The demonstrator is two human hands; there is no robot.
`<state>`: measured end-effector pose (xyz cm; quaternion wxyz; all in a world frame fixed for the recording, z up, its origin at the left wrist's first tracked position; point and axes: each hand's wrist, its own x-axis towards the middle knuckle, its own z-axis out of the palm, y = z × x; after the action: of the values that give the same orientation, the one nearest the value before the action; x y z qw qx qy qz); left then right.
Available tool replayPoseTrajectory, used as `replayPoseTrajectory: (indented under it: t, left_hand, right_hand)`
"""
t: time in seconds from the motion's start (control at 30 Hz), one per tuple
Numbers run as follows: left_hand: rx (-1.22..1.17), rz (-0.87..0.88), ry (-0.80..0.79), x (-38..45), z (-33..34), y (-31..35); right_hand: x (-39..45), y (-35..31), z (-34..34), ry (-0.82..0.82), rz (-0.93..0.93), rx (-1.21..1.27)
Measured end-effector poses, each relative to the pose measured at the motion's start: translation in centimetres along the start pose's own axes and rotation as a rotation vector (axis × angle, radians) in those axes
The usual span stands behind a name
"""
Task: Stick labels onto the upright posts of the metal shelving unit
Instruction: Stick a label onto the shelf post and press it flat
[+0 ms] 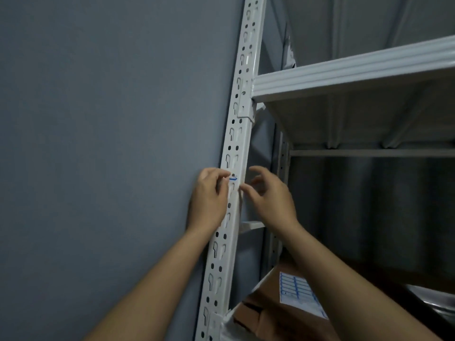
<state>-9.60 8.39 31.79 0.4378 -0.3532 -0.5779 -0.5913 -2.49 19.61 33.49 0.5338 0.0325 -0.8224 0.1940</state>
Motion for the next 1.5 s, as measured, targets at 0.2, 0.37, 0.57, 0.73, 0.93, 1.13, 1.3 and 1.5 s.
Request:
replayPoseTrajectory:
  t: [0.2,0.37,0.57,0.73,0.93,1.13,1.3,1.5]
  left_hand:
    - [-0.048,-0.118,-0.072,-0.4,0.9,-1.6]
    - [-0.215,-0.319,-0.109,0.0,1.2,-1.3]
    - [-0.397,-0.528,-0.264,1.1,1.8,-1.6]
    - [-0.478,-0.576,-0.297,1.4,1.7,-1.9]
    - [-0.513,-0.589,-0.327,1.6,1.8,-2.4]
    - [-0.499,-0.569,-0.360,1.5,1.5,-2.4]
    - [-0.447,-0.536,-0.348,1.3,1.3,-2.2]
    - [-0.461,-0.536,-0.321,1.1,1.3,-2.0]
  right_hand:
    - [3.4,-1.6,-2.5,-0.074,-0.509,-0.540]
    - [4.8,-2.7,-3.1,-0.189,-0.629,-0.684]
    - [5.1,-3.6,-3.7,-0.239,-0.624,-0.740]
    - [5.6,-4.8,-3.7,-0.326,-0.727,-0.892]
    - [5.7,-6.5,-3.6,-0.443,-0.836,-1.144]
    - [6.0,-6.1,-3.1,-0.459,-0.881,-1.130]
    - [6.0,-5.5,-2.9,-0.407,-0.876,-1.058]
    - [5.4,-4.8,-2.6,-0.331,-0.795,-0.913]
